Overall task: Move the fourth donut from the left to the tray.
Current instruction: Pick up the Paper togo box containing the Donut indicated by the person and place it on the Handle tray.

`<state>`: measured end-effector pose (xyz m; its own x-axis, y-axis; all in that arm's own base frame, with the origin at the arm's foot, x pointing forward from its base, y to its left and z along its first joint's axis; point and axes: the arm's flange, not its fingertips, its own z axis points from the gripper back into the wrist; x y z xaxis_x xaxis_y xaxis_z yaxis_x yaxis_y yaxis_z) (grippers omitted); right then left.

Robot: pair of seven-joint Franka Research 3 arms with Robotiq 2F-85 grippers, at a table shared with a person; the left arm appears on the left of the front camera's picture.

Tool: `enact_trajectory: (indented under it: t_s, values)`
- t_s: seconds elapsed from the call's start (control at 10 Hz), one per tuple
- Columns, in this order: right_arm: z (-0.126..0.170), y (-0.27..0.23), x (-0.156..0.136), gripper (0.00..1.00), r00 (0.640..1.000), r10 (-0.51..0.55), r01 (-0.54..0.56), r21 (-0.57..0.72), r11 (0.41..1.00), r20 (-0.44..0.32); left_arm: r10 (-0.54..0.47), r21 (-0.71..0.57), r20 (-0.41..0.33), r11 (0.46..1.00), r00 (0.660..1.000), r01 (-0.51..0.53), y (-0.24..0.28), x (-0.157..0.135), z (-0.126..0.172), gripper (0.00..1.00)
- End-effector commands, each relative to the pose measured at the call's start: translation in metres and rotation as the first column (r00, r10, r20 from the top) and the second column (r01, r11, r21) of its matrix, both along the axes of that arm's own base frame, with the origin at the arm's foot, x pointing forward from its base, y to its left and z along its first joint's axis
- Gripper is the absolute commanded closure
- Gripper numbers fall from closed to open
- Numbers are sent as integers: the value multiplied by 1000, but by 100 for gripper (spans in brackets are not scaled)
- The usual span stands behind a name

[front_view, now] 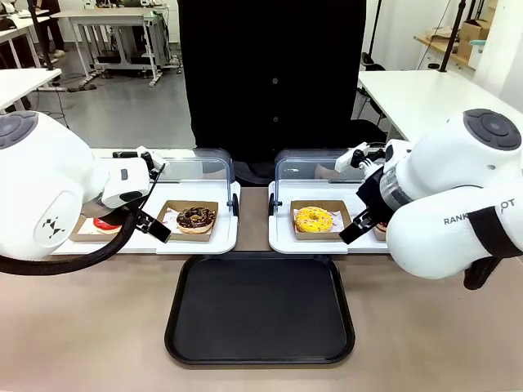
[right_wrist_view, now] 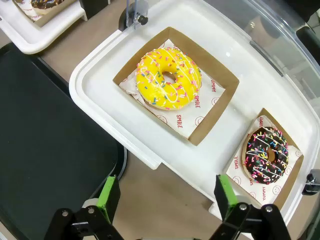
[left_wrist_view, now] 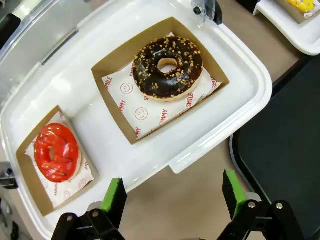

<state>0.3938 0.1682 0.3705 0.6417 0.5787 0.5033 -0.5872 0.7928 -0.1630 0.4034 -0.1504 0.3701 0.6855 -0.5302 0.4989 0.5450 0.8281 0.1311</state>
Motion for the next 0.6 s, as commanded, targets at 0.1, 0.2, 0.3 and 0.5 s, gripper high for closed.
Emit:
enact_trajectory:
  t_s: [0.1, 0.2, 0.3, 0.5]
  values:
    - [0, 0, 0, 0, 1000, -1, 1, 1, 1000, 0, 0, 0, 1, 1000, 1000, 0, 0, 0, 0, 0]
    - [0, 0, 0, 0, 1000, -1, 1, 1, 1000, 0, 0, 0, 1, 1000, 1000, 0, 0, 0, 0, 0]
    - [0, 0, 0, 0, 1000, -1, 1, 1, 1000, 0, 0, 0, 1, 1000, 1000, 0, 0, 0, 0, 0]
    - [32, -11, 6, 0, 1000, 24, -24, 51, 998, -6, -23, -62, -11, 998, 1000, 22, 14, 2, 26, 0]
